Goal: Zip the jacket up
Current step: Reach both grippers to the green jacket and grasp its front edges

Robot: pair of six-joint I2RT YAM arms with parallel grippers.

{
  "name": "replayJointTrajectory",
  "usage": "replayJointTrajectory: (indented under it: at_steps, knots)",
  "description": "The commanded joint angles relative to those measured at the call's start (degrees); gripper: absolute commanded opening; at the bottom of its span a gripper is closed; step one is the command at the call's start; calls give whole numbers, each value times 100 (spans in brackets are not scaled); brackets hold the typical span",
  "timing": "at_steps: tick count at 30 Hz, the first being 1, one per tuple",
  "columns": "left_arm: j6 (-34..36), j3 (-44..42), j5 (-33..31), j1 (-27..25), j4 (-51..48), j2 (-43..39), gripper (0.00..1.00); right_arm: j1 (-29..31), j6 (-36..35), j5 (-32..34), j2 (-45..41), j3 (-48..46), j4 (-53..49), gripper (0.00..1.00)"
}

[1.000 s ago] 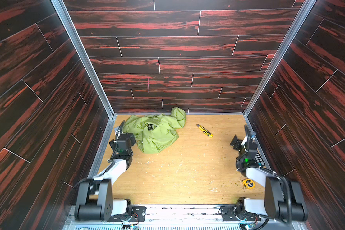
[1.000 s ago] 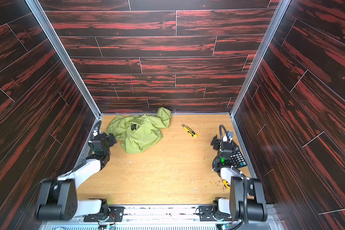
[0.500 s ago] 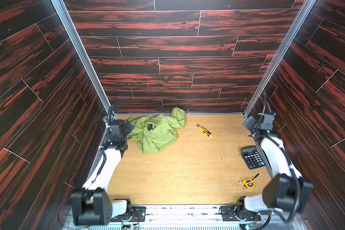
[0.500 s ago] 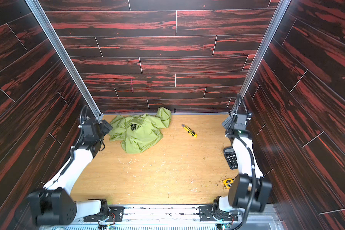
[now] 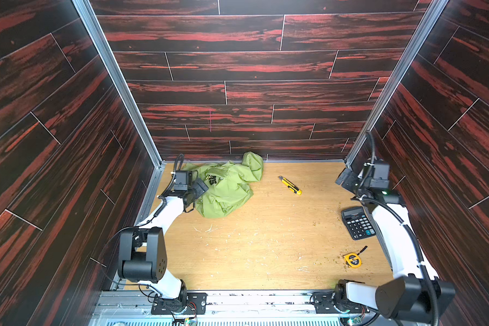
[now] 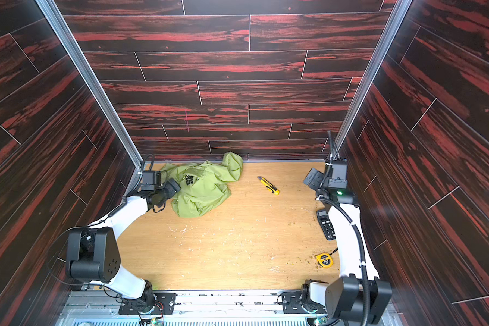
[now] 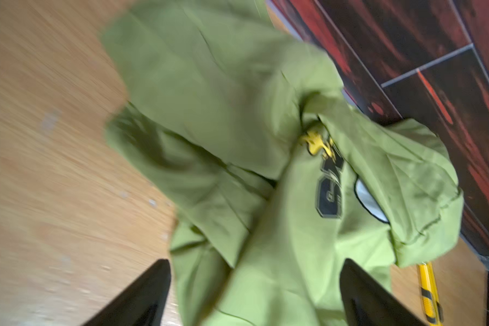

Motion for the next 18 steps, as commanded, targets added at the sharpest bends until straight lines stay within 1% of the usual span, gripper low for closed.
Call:
replayJointTrajectory:
  at_steps: [1, 4, 8, 9, 10, 11, 13, 14, 16, 18]
  knots:
    - [-118, 251, 298, -123, -81, 307, 89, -203, 305, -541, -127, 18, -170, 99]
    - [-78, 504, 427, -205, -253, 671, 84, -202, 380, -742, 113, 145, -269, 98]
    - [-20, 799, 484, -347, -477, 1164, 82, -204, 530, -824, 32, -132, -41, 99]
    - [-9, 865, 529, -388, -528, 1272, 79, -223, 587, -1062, 27, -174, -11, 99]
    - [20, 919, 634, -422, -545, 1382, 72, -231, 607, -1273, 82, -112, -127, 98]
    - [37, 1004, 760, -430, -593, 1468, 63, -230, 599, -1427, 163, -9, -298, 94]
    - [61, 1168, 997, -488, -745, 1561, 38, -206, 527, -1749, 295, 79, -415, 74]
    - [72, 1208, 1024, -543, -810, 1525, 31, -190, 519, -1821, 305, 59, -416, 66]
    - [134, 1259, 967, -666, -898, 1284, 22, -157, 491, -1965, 248, -16, -381, 58]
    - [206, 1335, 934, -787, -988, 1006, 17, -101, 483, -2072, 243, -44, -434, 56]
